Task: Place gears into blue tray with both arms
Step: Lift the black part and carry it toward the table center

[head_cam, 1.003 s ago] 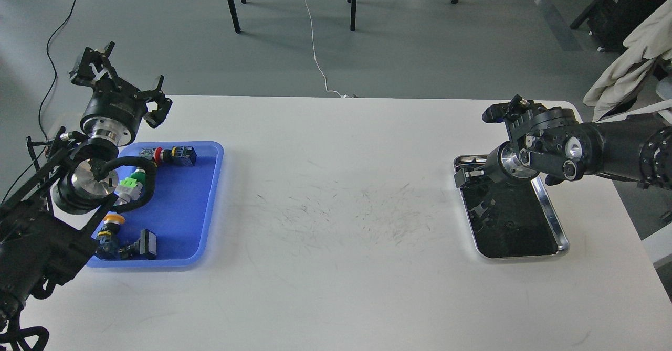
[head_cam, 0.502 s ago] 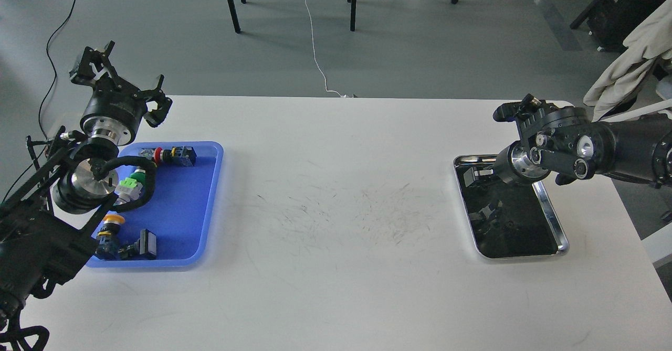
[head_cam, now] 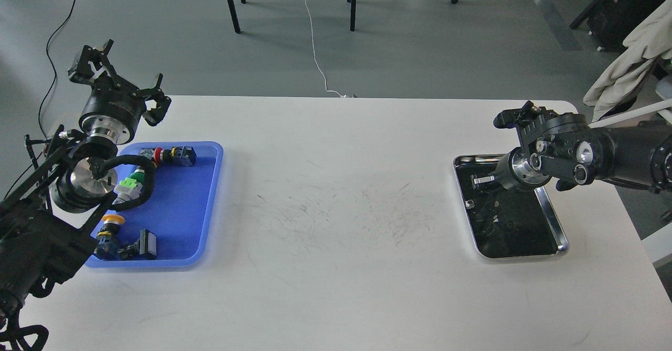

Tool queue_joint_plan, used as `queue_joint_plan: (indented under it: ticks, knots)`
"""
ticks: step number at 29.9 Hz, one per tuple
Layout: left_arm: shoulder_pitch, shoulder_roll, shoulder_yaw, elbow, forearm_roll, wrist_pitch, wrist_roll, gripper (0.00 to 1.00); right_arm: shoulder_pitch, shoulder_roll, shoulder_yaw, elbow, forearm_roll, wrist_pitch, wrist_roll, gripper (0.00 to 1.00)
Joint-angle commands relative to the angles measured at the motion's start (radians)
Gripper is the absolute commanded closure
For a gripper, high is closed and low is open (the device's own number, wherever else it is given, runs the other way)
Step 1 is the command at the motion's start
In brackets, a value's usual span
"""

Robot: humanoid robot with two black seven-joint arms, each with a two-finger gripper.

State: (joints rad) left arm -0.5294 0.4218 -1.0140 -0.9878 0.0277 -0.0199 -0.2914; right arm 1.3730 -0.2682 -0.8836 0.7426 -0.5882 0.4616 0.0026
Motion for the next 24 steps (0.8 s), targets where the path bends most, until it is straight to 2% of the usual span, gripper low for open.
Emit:
queue_joint_plan:
  ticks: [1,10,18,21,24]
  knots:
    - [-0.001,0.0,0.0,0.0,0.0,0.001,0.0,0.02,0.003,-0.005,-0.001,0.003,-0.001,0.003,0.0,0.99]
    - [-0.001,0.0,0.0,0.005,0.001,0.001,0.002,0.02,0.095,-0.026,0.021,0.049,-0.001,0.014,0.003,0.99]
    - [-0.004,0.002,0.0,0.009,0.001,0.006,0.0,0.02,0.201,-0.108,0.307,0.247,0.016,0.009,0.049,0.99]
    - [-0.006,0.005,0.0,0.023,0.001,0.006,0.002,0.02,0.221,-0.083,0.368,0.27,0.103,-0.006,0.066,0.99]
    - [-0.006,0.011,0.0,0.034,0.001,0.003,0.003,0.02,0.219,0.024,0.396,0.264,0.171,-0.027,0.065,0.99]
